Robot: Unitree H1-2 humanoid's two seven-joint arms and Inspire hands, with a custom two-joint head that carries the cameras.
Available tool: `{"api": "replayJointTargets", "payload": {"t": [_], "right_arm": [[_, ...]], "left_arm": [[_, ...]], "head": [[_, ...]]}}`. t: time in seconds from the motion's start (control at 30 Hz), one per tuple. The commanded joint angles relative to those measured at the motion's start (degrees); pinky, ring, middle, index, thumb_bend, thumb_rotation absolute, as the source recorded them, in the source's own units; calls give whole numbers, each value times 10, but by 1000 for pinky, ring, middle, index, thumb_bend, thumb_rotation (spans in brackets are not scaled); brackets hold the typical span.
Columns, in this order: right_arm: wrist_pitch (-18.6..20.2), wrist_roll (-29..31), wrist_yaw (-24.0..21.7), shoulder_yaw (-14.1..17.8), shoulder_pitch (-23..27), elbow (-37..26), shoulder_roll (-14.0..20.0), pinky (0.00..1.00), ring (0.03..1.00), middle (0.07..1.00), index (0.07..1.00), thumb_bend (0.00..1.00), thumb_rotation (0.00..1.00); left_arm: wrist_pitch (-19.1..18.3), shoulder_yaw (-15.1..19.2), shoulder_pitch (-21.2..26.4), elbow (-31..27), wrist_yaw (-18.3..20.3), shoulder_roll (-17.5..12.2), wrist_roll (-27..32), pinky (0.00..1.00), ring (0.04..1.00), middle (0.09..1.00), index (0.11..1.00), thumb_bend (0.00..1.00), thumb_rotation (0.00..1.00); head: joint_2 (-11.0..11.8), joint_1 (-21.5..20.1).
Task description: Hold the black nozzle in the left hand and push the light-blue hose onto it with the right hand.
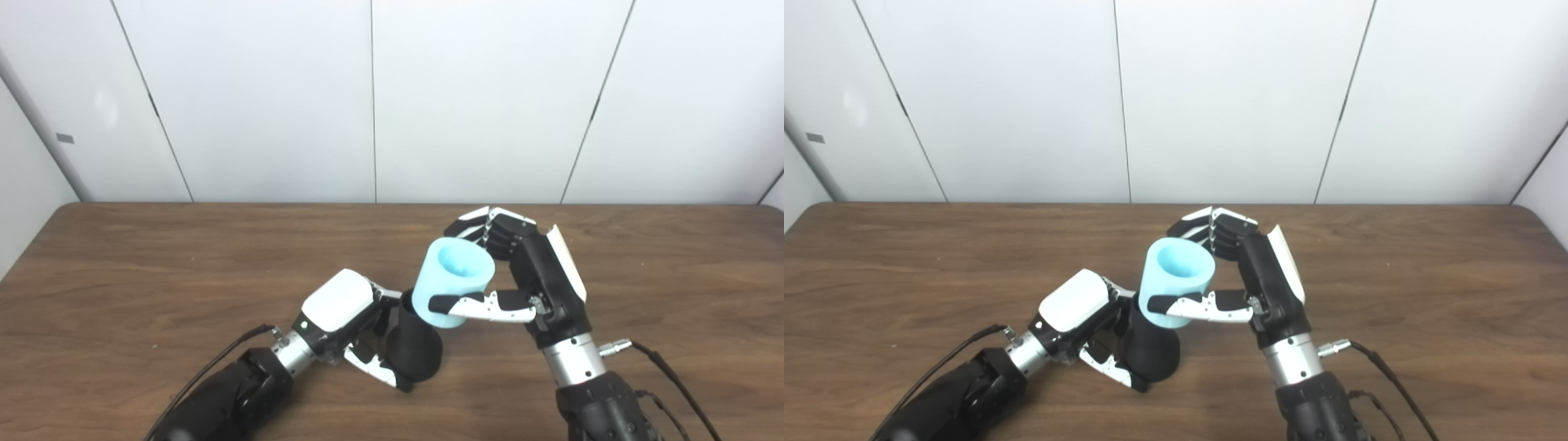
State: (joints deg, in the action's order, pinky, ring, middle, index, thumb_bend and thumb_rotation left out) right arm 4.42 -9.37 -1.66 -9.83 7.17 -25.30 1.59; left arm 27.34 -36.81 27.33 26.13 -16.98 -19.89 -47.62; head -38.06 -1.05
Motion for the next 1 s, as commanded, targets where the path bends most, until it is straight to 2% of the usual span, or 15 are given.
{"api": "replayJointTargets", "payload": {"t": [0.0,0.27,0.37,0.73,0.97], "right_arm": [[-28,2,-2,-2,15,-7,-8,238,295,418,526,518,0],[-23,-5,-7,-1,8,-5,-12,197,268,412,524,518,0],[-42,-5,-3,-2,7,8,-13,180,253,406,521,518,0],[-158,-46,21,6,21,75,-11,118,194,397,513,519,0],[-283,-87,67,16,34,159,-14,103,162,456,504,526,0]], "left_arm": [[-5,-28,-59,36,5,30,-1,128,175,471,480,525,0],[-5,-23,-64,23,26,27,7,131,177,471,480,525,0],[-5,-22,-66,20,27,26,7,140,187,471,480,525,0],[-4,-29,-66,20,20,23,9,143,189,471,480,525,0],[-4,-34,-68,15,18,20,5,147,200,471,480,525,0]], "head": [[-1,-2],[-3,-4],[-3,-3],[-1,-7],[-2,-6]]}}
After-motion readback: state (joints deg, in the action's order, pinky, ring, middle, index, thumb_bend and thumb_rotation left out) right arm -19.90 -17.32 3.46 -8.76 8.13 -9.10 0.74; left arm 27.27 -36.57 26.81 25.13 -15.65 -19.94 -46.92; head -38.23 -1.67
